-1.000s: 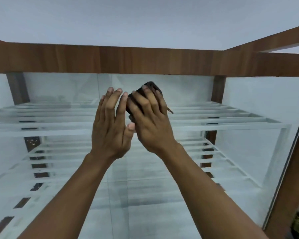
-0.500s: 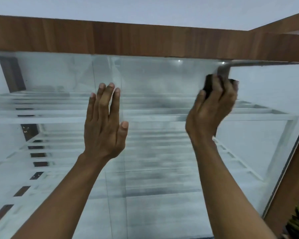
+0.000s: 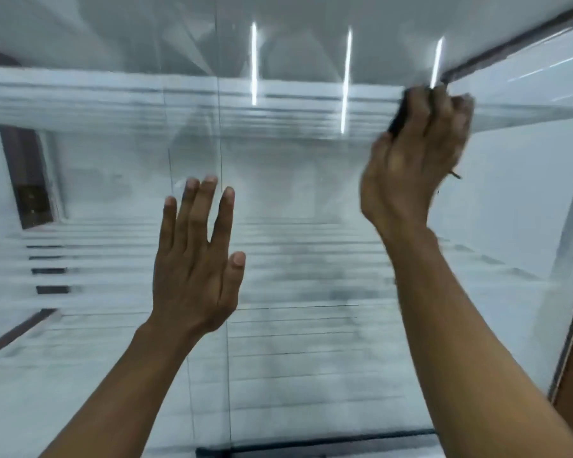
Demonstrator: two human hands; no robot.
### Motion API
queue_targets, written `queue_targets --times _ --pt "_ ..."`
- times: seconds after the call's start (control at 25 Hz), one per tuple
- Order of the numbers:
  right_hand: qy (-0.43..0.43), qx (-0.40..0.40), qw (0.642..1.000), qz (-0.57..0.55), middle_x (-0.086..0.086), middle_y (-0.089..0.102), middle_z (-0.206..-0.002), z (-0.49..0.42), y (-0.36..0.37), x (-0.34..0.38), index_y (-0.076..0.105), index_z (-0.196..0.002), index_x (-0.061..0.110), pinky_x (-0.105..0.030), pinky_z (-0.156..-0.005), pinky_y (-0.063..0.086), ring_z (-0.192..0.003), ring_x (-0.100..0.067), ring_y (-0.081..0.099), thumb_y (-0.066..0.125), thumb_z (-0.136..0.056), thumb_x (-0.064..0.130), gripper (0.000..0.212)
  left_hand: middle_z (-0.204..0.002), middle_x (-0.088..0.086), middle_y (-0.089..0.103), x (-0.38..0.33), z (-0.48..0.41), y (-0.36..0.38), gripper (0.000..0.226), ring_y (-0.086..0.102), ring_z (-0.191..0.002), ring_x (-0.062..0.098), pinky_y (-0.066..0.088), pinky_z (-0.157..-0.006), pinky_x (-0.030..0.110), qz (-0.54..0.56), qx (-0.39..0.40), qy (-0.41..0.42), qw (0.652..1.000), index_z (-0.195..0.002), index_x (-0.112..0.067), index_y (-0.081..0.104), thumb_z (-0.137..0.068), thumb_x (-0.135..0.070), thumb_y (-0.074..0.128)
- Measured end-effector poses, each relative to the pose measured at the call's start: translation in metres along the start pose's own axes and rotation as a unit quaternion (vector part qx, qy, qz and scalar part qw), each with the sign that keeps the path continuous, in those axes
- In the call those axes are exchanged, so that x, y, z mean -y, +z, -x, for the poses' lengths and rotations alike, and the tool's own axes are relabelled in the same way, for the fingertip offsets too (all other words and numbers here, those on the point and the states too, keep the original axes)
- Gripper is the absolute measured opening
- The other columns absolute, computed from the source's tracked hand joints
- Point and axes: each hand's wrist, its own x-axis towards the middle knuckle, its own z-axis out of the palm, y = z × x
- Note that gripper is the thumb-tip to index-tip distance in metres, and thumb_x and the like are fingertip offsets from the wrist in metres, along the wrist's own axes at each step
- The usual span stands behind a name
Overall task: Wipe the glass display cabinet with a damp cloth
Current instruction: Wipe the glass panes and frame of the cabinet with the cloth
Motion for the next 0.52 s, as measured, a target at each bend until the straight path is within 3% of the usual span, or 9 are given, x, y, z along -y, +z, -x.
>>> queue_targets --times 0.08,0.16,0.24,0.32,0.36,0.4,0.44,0.52 --pt "-0.179 0.054 0.982 -0.021 -0.017 0.043 -0.156 0.079 0.012 0.046 0.051 -0.145 0.008 -0.063 -0.122 0.020 -0.151 -0.043 0.026 0.045 -0.091 0.015 0.055 -0.165 0.020 0.016 -0.012 0.035 0.012 0.063 0.010 -0.156 0.035 0.003 -0.128 0.048 0.017 -0.032 -0.001 0.999 -0.156 -0.001 0.021 -0.103 -0.035 0.019" --pt "-0.327 0.126 0.936 -0.046 -0.012 0.039 -0.160 0.169 0.008 0.040 0.048 -0.149 0.013 -0.058 -0.124 0.020 -0.153 -0.036 0.024 0.050 -0.099 0.019 0.050 -0.165 0.022 0.016 -0.021 0.072 0.023 0.063 0.010 -0.156 0.036 0.004 -0.128 0.048 0.022 -0.051 -0.016 0.998 -0.156 0.001 0.021 -0.103 -0.034 0.018" --pt "-0.287 0.098 0.953 -0.019 -0.014 0.042 -0.157 0.185 -0.006 -0.034 0.050 -0.146 0.017 -0.058 -0.123 0.024 -0.151 -0.038 0.029 0.052 -0.098 0.016 0.048 -0.166 0.021 0.015 -0.028 0.115 0.032 0.065 0.009 -0.156 0.035 0.003 -0.129 0.047 0.021 -0.046 -0.016 0.999 -0.156 0.001 0.020 -0.104 -0.036 0.017" --pt "-0.107 0.015 0.994 -0.030 -0.019 0.048 -0.148 0.177 -0.025 -0.094 0.050 -0.137 0.018 -0.062 -0.116 0.031 -0.143 -0.044 0.037 0.052 -0.089 0.010 0.049 -0.166 0.020 0.014 -0.033 0.160 0.043 0.065 0.009 -0.156 0.034 0.002 -0.129 0.046 0.026 -0.032 -0.004 0.999 -0.156 0.001 0.019 -0.104 -0.038 0.014" --pt "-0.052 -0.008 0.998 -0.044 -0.020 0.048 -0.146 0.183 -0.026 -0.099 0.050 -0.135 0.015 -0.063 -0.114 0.031 -0.142 -0.046 0.037 0.052 -0.087 0.009 0.049 -0.166 0.020 0.014 -0.034 0.180 0.048 0.066 0.009 -0.156 0.034 0.002 -0.129 0.046 0.025 -0.029 0.001 0.999 -0.157 0.000 0.019 -0.105 -0.040 0.012" --pt "-0.056 -0.006 0.997 -0.052 -0.021 0.047 -0.147 0.207 -0.019 -0.086 0.051 -0.135 0.012 -0.065 -0.116 0.027 -0.144 -0.046 0.034 0.053 -0.086 0.008 0.049 -0.166 0.020 0.015 -0.035 0.197 0.052 0.066 0.010 -0.156 0.034 0.002 -0.129 0.046 0.020 -0.030 0.004 0.999 -0.157 0.000 0.019 -0.105 -0.040 0.012" --pt "-0.126 0.029 0.989 -0.072 -0.020 0.047 -0.148 0.244 -0.011 -0.061 0.053 -0.136 0.009 -0.065 -0.118 0.023 -0.146 -0.046 0.030 0.056 -0.087 0.006 0.050 -0.166 0.021 0.015 -0.034 0.207 0.055 0.066 0.010 -0.156 0.035 0.002 -0.129 0.045 0.015 -0.036 0.007 0.999 -0.157 0.000 0.018 -0.105 -0.041 0.012" --pt "-0.294 0.153 0.939 -0.088 -0.015 0.039 -0.156 0.336 -0.005 -0.026 0.048 -0.144 0.010 -0.062 -0.124 0.014 -0.153 -0.040 0.020 0.059 -0.091 0.011 0.053 -0.165 0.022 0.015 -0.034 0.216 0.061 0.066 0.009 -0.155 0.036 0.002 -0.129 0.045 0.005 -0.056 0.005 0.998 -0.157 0.001 0.018 -0.105 -0.039 0.014"
